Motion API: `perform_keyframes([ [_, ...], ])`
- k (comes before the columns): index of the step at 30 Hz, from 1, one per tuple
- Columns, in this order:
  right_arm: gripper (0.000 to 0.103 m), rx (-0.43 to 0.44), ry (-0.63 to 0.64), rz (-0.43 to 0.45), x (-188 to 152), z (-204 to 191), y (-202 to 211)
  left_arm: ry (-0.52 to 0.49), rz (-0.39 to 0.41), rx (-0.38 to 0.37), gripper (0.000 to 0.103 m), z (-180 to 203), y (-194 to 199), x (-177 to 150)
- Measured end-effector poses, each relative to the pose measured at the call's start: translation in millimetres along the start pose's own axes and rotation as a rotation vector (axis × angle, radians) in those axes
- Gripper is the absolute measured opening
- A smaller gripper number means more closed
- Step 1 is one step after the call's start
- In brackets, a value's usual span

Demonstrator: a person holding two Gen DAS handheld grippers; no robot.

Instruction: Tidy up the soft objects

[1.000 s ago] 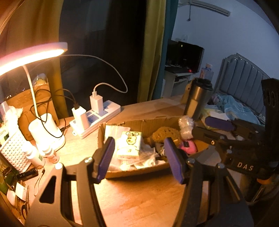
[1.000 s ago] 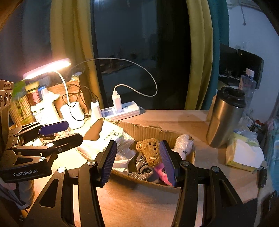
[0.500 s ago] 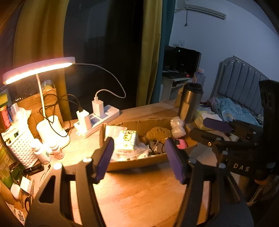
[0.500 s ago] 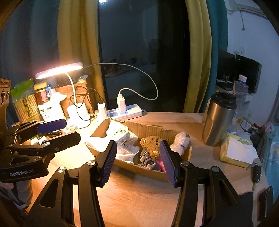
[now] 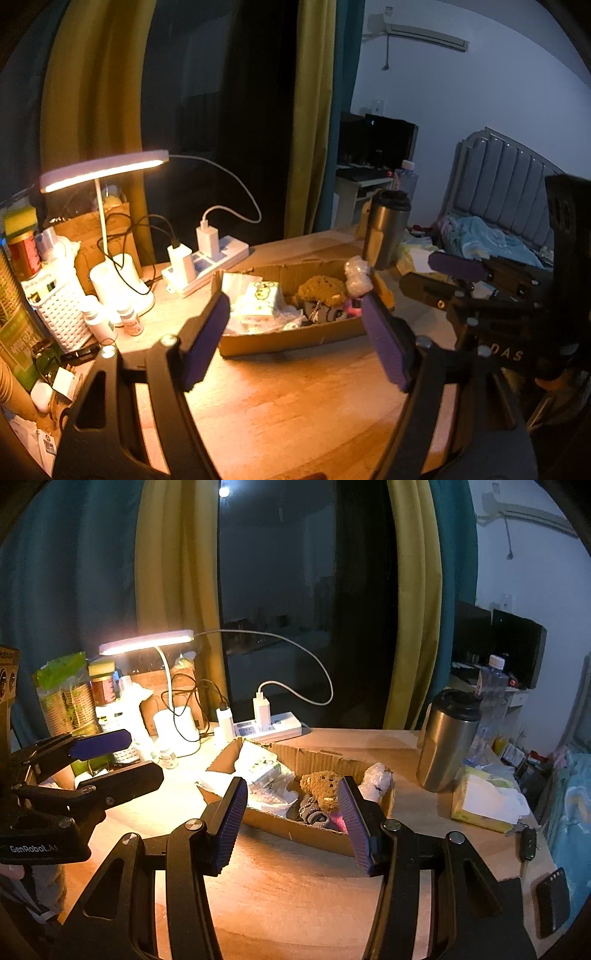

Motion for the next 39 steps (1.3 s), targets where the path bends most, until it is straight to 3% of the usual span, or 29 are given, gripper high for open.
perform_keyframes([
  [18,0.054,-0.035,0.020,0.088,-13.1,-18.7,59.8,-0.016,0.093,-0.001,0.075,14.3,62.7,-12.2],
  [28,0.063,-0.051,0.015,0.139,-14.2,-23.3,87.9,-0.038,0.141,0.003,0.076,24.6,90.8,-13.4],
  [30,0.063,-0.055,0.015,0.146,-13.0,-24.1,91.9,-0.040,0.156,0.003,0.081,25.7,97.0,-10.6],
  [32,0.063,-0.059,0.014,0.156,-10.6,-23.5,95.2,-0.041,0.171,0.011,0.095,26.0,101.8,-6.9],
  [39,0.070,-0.075,-0.004,0.197,-2.2,-17.3,107.2,-0.032,0.225,0.039,0.095,25.4,115.6,7.8],
])
Point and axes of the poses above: each gripper's, at about its wrist camera, not at the fingertips, and y roughly against the way its jaws point, z to its right, x to its top, the point moved 3 cm from there along -y, roughly the way its jaws point, and after that the axes turned 12 degrees about -z, right-handed, at the moved point
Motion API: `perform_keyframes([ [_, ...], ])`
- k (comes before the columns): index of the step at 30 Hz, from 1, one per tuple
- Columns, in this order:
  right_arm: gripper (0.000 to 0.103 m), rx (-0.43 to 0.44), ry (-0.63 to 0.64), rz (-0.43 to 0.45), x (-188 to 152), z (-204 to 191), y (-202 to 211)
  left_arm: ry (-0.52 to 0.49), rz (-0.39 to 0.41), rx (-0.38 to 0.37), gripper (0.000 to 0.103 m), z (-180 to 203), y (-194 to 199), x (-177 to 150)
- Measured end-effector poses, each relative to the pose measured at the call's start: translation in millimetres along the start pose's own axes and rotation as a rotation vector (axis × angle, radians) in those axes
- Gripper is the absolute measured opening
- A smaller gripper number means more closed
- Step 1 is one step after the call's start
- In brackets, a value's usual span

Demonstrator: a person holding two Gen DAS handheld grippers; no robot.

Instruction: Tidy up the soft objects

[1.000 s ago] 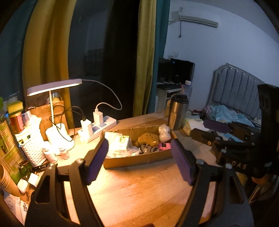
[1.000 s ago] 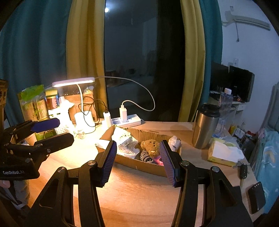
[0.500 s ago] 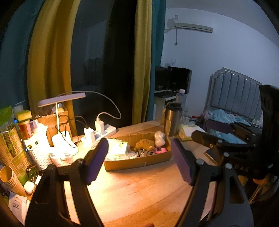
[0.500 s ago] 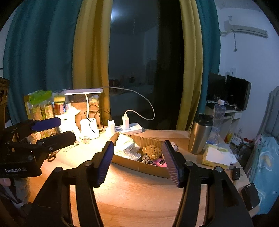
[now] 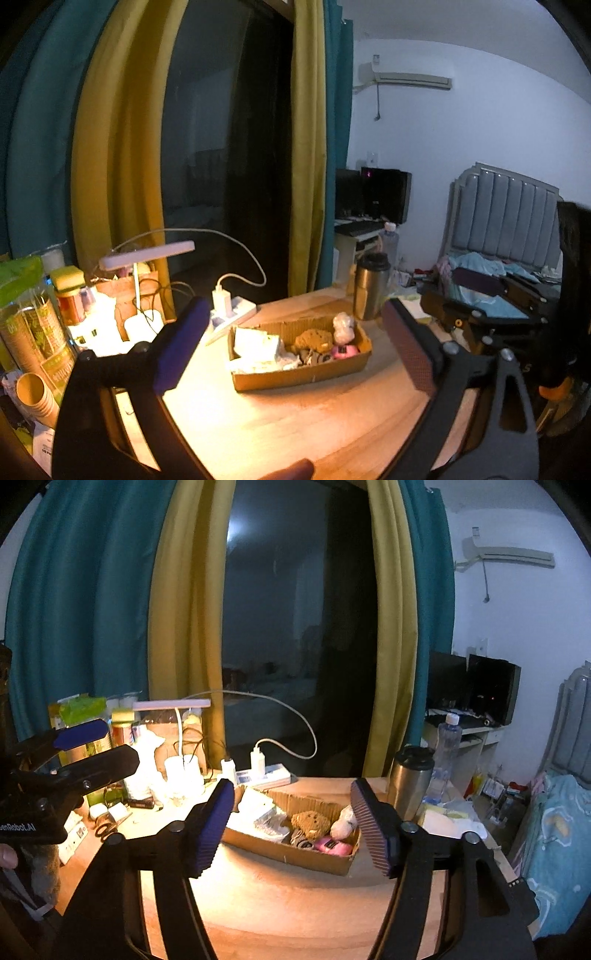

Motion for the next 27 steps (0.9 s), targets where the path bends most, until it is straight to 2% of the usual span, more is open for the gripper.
perform_keyframes([
  [14,0.071,0.000,0.000,0.011,12.7,11.7,-0.1,0.010,0.031,0.032,0.095,1.5,2.8,25.1],
  [27,0.071,0.003,0.001,0.011,13.2,13.6,-2.3,0.005,0.041,0.048,0.095,6.3,1.2,30.7],
])
Point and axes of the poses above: each gripper's, at about its wrist camera, not at the fingertips, and y roughly against the way its jaws point, z to its right, x to its top, the point moved 3 cm from there along -y, roughly the way its jaws point, and after that the axes turned 12 degrees about -z, right-handed, at the moved point
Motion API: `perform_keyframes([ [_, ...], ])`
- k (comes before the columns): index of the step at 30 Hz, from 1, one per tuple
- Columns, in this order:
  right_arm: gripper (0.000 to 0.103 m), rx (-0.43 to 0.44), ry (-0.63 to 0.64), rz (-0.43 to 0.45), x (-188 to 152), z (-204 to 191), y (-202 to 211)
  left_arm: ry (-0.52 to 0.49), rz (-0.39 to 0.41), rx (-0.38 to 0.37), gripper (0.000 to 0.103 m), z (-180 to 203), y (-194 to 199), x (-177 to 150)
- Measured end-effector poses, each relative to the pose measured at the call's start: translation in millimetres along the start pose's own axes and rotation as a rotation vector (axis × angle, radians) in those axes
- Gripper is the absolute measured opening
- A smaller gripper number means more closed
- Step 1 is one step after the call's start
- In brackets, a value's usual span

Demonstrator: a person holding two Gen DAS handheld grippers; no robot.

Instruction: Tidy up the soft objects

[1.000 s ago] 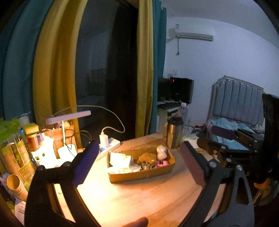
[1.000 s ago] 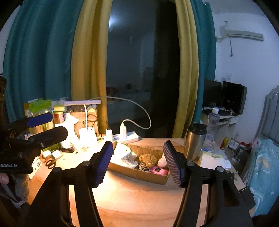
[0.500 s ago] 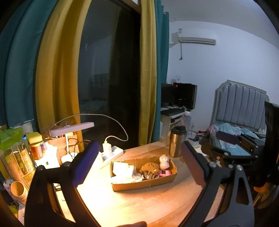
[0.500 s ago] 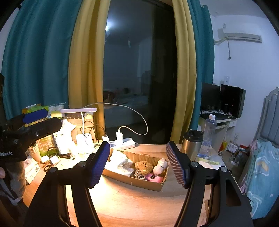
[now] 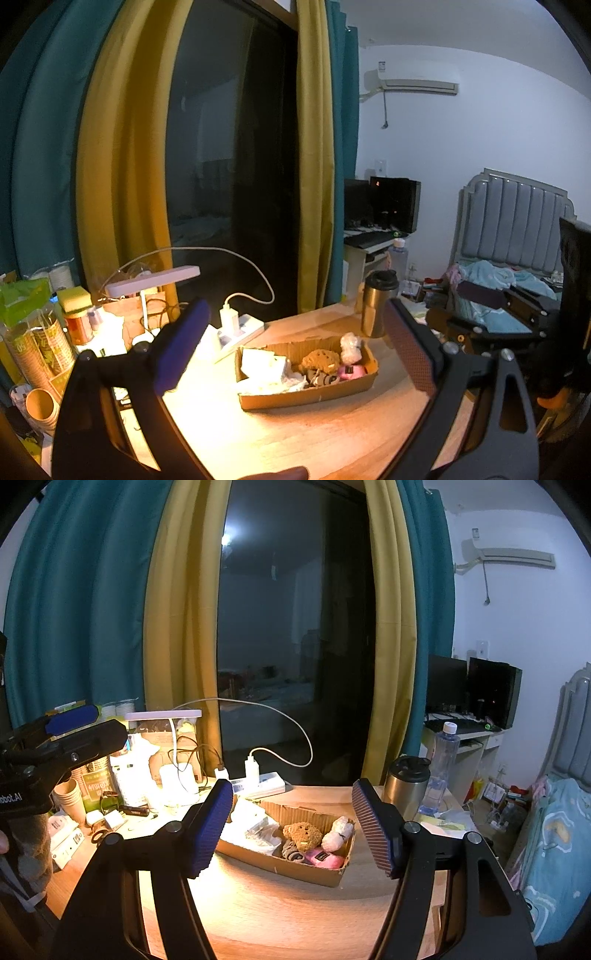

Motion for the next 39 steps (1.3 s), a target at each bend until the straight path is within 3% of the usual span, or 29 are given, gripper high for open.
perform_keyframes([
  [19,0.071,0.007,-0.004,-0.015,-2.5,2.8,-9.0,-0.001,-0.014,0.034,0.095,2.2,-9.9,1.6],
  [39,0.071,0.003,-0.003,-0.026,-3.0,5.0,-12.1,-0.017,-0.023,0.024,0.095,7.3,-16.5,1.6],
])
Point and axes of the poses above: each gripper's, at about its wrist camera, not at the fingertips, and y roughly against the way its jaws point, z to its right, x to its top, the point moved 3 cm from there along -y, roughly the way its jaws point, and after that the axes turned 12 degrees about -z, right-handed, at the moved point
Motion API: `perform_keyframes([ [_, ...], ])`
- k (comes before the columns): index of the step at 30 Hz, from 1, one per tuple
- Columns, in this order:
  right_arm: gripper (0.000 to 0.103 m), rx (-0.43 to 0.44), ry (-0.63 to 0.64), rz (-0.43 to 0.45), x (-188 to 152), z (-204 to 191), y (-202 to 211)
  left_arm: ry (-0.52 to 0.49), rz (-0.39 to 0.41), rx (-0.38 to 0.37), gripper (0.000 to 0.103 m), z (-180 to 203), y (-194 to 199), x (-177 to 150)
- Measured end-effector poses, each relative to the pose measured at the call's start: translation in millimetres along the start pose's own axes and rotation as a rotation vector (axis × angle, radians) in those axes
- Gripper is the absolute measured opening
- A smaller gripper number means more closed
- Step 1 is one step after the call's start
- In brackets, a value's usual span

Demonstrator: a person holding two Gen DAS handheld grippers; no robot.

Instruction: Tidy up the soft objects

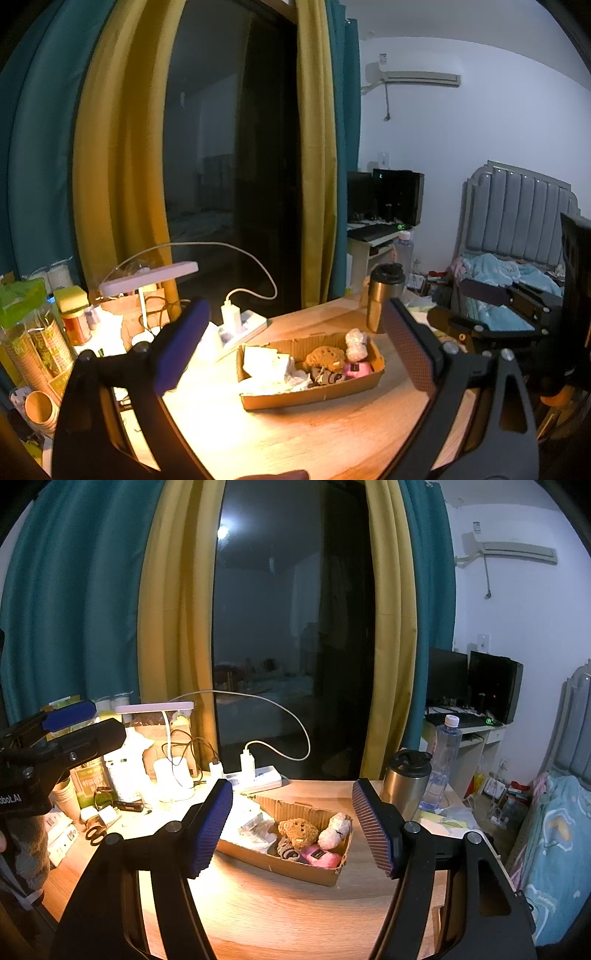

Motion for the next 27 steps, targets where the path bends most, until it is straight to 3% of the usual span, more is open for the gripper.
perform_keyframes([
  [27,0.071,-0.003,0.031,-0.025,8.5,-8.1,-12.5,0.039,0.007,-0.008,0.095,-16.4,-2.0,0.1],
])
Point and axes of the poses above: each gripper's, at about its wrist camera, not at the fingertips, and y roughly against the way its jaws point, z to its right, x to its top, the point moved 3 cm from there along -y, roughly the way its jaws point, and after that the axes turned 12 degrees about -z, right-handed, at the moved point
